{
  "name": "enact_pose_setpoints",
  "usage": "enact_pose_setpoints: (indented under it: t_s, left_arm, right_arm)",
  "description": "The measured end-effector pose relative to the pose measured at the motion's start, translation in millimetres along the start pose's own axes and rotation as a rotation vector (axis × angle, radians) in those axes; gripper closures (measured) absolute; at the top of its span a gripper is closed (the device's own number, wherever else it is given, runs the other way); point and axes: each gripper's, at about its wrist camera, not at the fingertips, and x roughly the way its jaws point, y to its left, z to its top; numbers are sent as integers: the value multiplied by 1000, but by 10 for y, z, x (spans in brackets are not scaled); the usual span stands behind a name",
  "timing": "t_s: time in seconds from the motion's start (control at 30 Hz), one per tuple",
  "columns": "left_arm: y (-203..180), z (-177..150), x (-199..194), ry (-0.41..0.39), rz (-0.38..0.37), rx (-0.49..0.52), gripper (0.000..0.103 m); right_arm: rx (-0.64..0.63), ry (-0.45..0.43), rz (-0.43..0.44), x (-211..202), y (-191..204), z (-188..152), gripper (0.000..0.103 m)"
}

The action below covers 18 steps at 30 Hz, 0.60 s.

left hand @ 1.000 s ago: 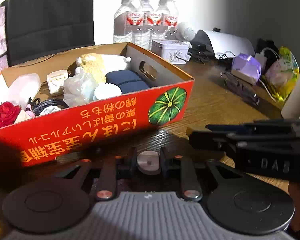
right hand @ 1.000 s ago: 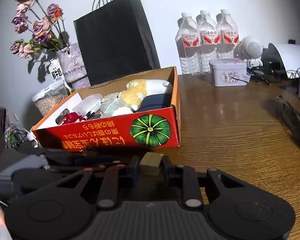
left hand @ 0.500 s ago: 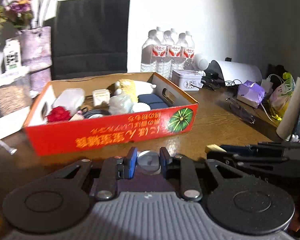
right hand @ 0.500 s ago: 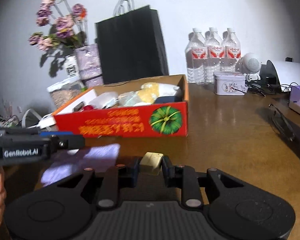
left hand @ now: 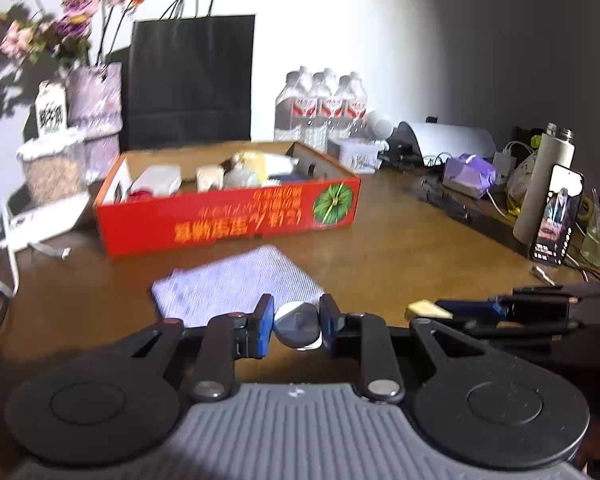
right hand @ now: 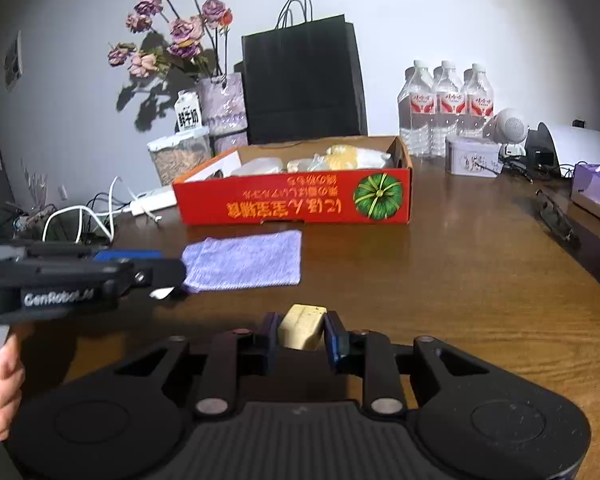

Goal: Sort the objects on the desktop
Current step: 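Carry the tan block and white cap into the box, open both tools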

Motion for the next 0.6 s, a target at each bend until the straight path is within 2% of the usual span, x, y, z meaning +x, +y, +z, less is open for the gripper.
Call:
enact_pose_setpoints:
  t_s: [0.17,0.3,0.47,0.6]
  left_arm:
    - [197,-124,-103,11,16,-54,78]
    - [360,-12,-147,-26,23,-66,78]
    - [672,520,-108,-108,23,-38,78]
    - [1003,1168,175,-137,15,-24,78]
  right_arm:
    - [-13,4,-2,-20,106,14,80]
    - [-21,-31,-3,-18,111,205,80]
    - [-58,-118,-5,54,22,837,80]
    - [-62,-130,35,475,-57,1562,80]
